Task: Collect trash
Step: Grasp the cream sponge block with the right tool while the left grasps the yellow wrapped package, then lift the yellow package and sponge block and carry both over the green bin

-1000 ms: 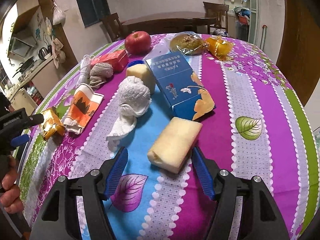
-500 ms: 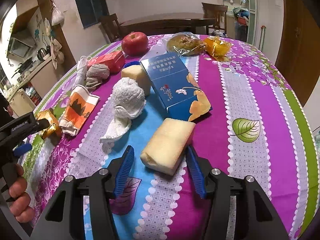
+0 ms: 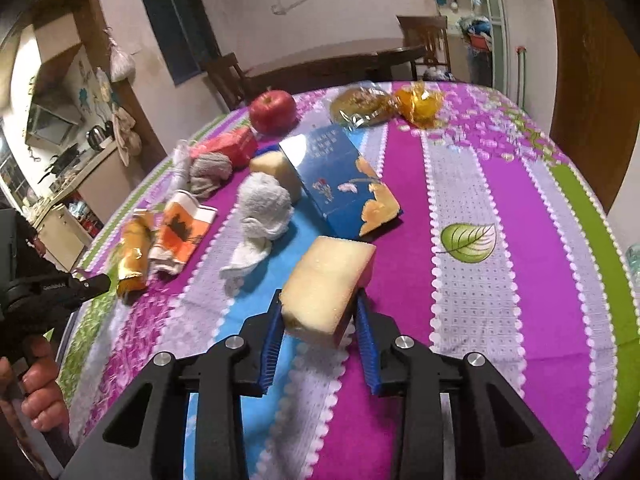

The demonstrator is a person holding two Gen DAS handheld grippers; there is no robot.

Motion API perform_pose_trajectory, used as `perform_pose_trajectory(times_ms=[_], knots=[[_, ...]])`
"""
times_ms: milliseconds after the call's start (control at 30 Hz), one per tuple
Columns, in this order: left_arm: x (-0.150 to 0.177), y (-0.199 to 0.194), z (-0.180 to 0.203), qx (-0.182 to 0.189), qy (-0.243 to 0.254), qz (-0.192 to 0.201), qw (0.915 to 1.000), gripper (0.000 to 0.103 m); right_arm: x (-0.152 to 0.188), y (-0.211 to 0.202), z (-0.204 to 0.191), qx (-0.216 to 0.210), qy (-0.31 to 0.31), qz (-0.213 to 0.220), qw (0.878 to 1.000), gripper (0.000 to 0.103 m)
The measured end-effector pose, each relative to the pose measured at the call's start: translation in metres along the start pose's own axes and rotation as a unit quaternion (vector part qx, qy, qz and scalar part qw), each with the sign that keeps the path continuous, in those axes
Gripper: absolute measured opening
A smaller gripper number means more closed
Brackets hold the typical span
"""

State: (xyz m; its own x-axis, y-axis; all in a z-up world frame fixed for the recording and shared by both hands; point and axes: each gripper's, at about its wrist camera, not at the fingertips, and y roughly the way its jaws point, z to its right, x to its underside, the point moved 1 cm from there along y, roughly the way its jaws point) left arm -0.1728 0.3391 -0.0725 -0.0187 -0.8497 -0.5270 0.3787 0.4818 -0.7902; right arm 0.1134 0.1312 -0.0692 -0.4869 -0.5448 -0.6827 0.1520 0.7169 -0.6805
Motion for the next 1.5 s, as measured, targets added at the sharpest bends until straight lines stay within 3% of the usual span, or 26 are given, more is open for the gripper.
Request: perform_pose_trajectory(times_ms=[233, 267, 300, 333, 367, 433, 500, 533, 567, 667, 700, 767, 800, 933, 1067, 1367, 1500], knots=[[-0.002, -0.021, 0.016, 0.001, 0.05, 0.037, 0.9981, 0.0, 0.003, -0.027, -0.013, -0.025, -0.015, 0.019, 0.999, 0.035], [-0.003, -0.023, 0.023, 0.002, 0.058, 0.053, 0.9969, 0.008, 0.004, -0.029, -0.015, -0.026, -0.018, 0.02, 0.999, 0.035], [-0.004, -0.023, 0.03, 0.002, 0.071, 0.067, 0.9952, 0.051, 0.005, -0.029, -0.016, -0.029, -0.019, 0.018, 0.999, 0.035], [-0.004, -0.022, 0.036, -0.007, 0.087, 0.081, 0.9929, 0.076, 0.006, -0.03, -0.017, -0.03, -0.021, 0.017, 0.999, 0.035], [-0.005, -0.022, 0.041, -0.014, 0.096, 0.095, 0.9907, 0.091, 0.008, -0.031, -0.019, -0.033, -0.026, 0.016, 0.999, 0.035], [-0.005, -0.014, 0.052, -0.036, 0.121, 0.112, 0.9856, 0.091, 0.012, -0.032, -0.022, -0.034, -0.032, 0.015, 0.999, 0.035], [-0.008, 0.002, 0.057, -0.034, 0.137, 0.08, 0.9868, 0.087, 0.015, -0.033, -0.021, -0.038, -0.031, 0.014, 0.999, 0.035], [-0.01, 0.013, 0.056, -0.046, 0.138, 0.059, 0.9877, 0.08, 0.015, -0.033, -0.021, -0.04, -0.029, 0.013, 0.999, 0.035], [-0.011, 0.022, 0.053, -0.053, 0.131, 0.039, 0.9892, 0.067, 0.016, -0.033, -0.02, -0.04, -0.028, 0.013, 0.999, 0.035], [-0.009, 0.044, 0.043, -0.027, 0.117, -0.016, 0.9926, 0.054, 0.017, -0.034, -0.016, -0.04, -0.024, 0.013, 0.999, 0.035], [-0.006, 0.044, 0.047, -0.046, 0.137, -0.005, 0.9895, 0.041, 0.017, -0.035, -0.015, -0.04, -0.023, 0.013, 0.999, 0.035], [-0.004, 0.043, 0.048, -0.058, 0.139, -0.003, 0.9886, 0.038, 0.017, -0.035, -0.013, -0.04, -0.021, 0.014, 0.999, 0.035], [-0.004, 0.04, 0.046, -0.055, 0.131, -0.002, 0.9898, 0.021, 0.017, -0.036, -0.013, -0.041, -0.021, 0.015, 0.999, 0.035], [-0.004, 0.02, 0.045, -0.059, 0.132, 0.022, 0.9893, 0.019, 0.015, -0.043, -0.012, -0.036, -0.027, 0.024, 0.999, 0.035], [-0.005, -0.01, 0.059, -0.056, 0.159, 0.066, 0.9834, 0.016, 0.009, -0.059, -0.009, -0.031, -0.034, 0.038, 0.998, 0.035], [-0.006, -0.059, 0.121, 0.029, 0.224, 0.099, 0.9691, 0.016, -0.017, -0.119, 0.011, -0.011, -0.045, 0.084, 0.995, 0.035], [0.002, -0.077, 0.164, 0.084, 0.266, 0.099, 0.9552, 0.016, -0.031, -0.153, 0.033, 0.005, -0.039, 0.104, 0.994, 0.035]])
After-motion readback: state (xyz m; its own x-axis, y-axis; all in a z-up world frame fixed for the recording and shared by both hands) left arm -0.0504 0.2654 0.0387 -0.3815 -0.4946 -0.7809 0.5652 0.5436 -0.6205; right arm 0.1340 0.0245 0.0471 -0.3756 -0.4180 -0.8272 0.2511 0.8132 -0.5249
